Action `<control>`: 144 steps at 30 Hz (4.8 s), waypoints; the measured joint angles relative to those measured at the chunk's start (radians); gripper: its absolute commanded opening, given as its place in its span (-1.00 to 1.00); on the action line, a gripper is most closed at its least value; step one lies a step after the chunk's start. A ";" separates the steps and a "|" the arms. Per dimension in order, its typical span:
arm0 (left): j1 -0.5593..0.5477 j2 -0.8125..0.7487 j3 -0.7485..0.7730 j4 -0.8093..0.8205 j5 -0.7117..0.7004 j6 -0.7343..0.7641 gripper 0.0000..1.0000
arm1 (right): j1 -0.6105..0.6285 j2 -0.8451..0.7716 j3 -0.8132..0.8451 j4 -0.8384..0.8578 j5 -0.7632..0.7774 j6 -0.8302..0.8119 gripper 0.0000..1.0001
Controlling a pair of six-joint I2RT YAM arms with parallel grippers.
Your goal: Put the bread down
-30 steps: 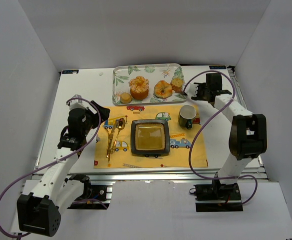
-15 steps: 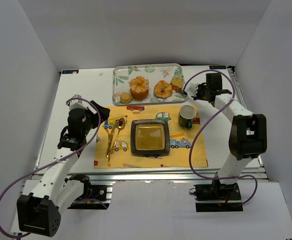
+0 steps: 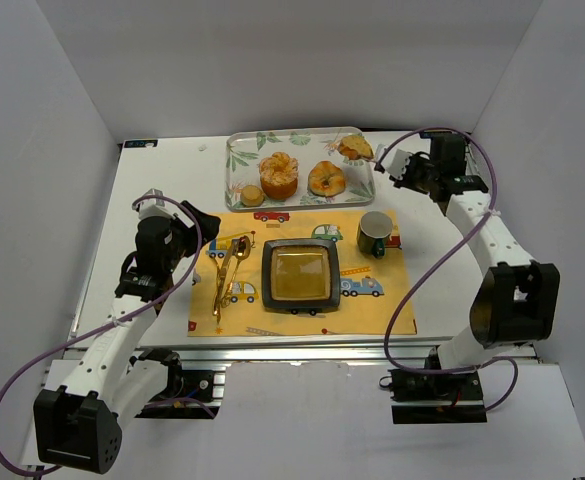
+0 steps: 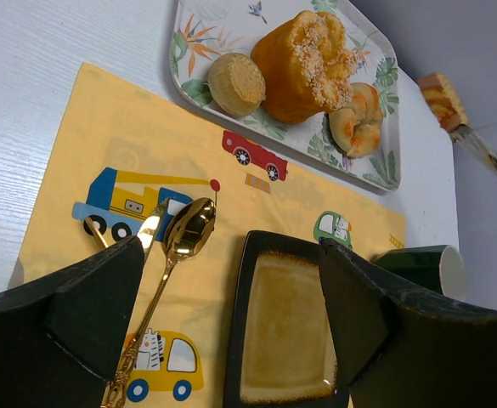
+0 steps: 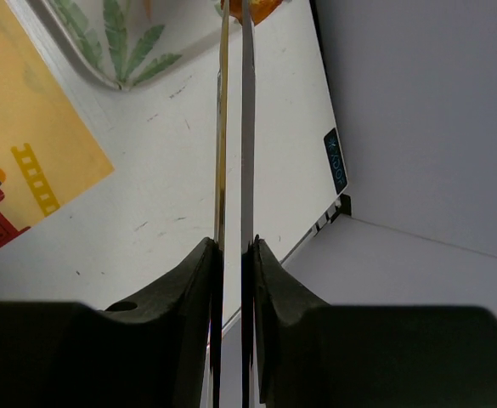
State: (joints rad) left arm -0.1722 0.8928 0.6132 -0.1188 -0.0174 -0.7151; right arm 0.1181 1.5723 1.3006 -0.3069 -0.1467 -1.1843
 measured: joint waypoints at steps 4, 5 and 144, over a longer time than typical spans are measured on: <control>0.000 0.000 0.003 0.000 0.000 0.000 0.85 | 0.000 -0.082 -0.025 -0.029 -0.051 0.008 -0.93; 0.000 0.000 0.004 0.000 0.000 0.000 0.85 | 0.000 -0.114 -0.047 -0.039 -0.077 0.006 -0.93; 0.000 0.035 0.011 0.040 0.004 -0.026 0.84 | -0.058 0.510 0.451 -0.323 -0.406 0.756 -1.00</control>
State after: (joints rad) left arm -0.1722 0.9276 0.6239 -0.0792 -0.0135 -0.7414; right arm 0.0601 2.0827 1.7519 -0.6300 -0.5529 -0.4282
